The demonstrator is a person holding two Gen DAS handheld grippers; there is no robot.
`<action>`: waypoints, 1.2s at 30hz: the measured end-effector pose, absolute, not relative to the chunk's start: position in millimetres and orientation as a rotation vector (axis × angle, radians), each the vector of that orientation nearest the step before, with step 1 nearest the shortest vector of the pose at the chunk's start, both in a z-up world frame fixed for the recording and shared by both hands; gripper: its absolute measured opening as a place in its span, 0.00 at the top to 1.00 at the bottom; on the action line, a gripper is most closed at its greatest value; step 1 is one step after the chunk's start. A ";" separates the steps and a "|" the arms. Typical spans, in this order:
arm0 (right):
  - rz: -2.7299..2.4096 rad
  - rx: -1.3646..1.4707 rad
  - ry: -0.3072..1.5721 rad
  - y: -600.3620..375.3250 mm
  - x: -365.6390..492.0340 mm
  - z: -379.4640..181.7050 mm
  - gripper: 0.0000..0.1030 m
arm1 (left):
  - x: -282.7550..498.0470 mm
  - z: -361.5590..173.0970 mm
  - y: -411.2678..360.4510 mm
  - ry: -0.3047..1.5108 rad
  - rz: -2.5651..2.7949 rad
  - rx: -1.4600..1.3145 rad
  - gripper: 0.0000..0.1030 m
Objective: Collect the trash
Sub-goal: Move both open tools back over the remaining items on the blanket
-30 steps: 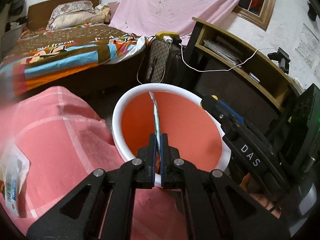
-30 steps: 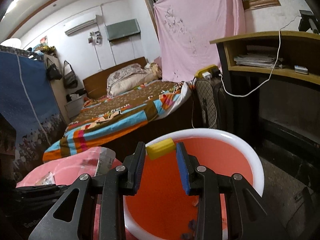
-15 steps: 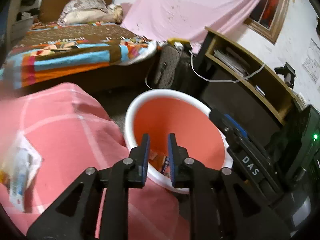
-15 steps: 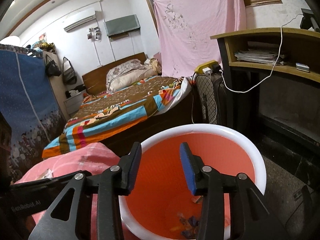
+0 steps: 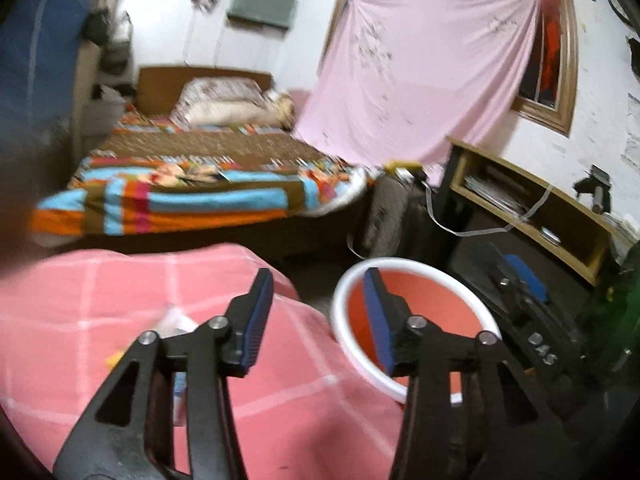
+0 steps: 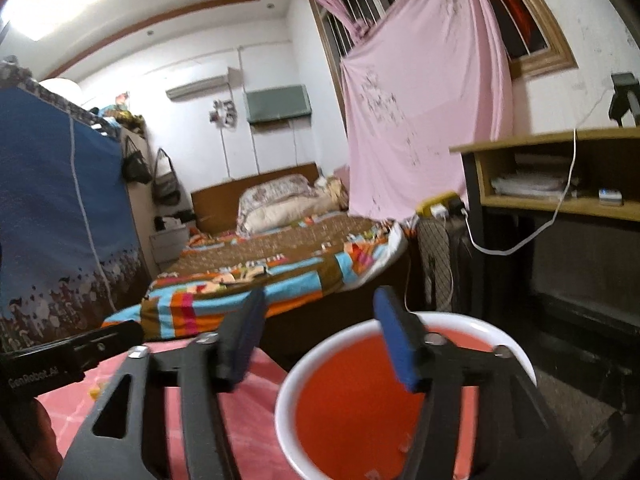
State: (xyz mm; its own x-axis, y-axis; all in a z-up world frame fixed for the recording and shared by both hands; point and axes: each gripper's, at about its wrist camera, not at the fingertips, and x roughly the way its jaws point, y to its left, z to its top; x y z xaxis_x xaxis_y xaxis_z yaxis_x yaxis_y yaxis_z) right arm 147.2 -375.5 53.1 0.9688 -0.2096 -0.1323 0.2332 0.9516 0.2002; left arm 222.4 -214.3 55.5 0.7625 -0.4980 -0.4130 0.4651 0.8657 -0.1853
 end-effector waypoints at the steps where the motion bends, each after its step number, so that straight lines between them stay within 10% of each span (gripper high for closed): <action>1: -0.221 0.215 0.091 -373.1 145.2 54.8 0.23 | 219.6 57.3 -208.9 0.448 -0.503 -0.070 0.64; 10: -0.130 0.174 -0.035 -344.3 135.6 68.1 0.00 | 196.5 60.6 -128.4 0.284 -0.281 -0.181 0.14; 25: 0.038 0.056 -0.118 -278.4 138.1 73.7 0.00 | 180.9 49.9 -54.6 0.153 -0.075 -0.206 0.14; 36: 0.078 -0.032 0.216 -233.2 195.9 61.2 0.00 | 197.4 44.4 -35.7 0.184 -0.053 -0.130 0.14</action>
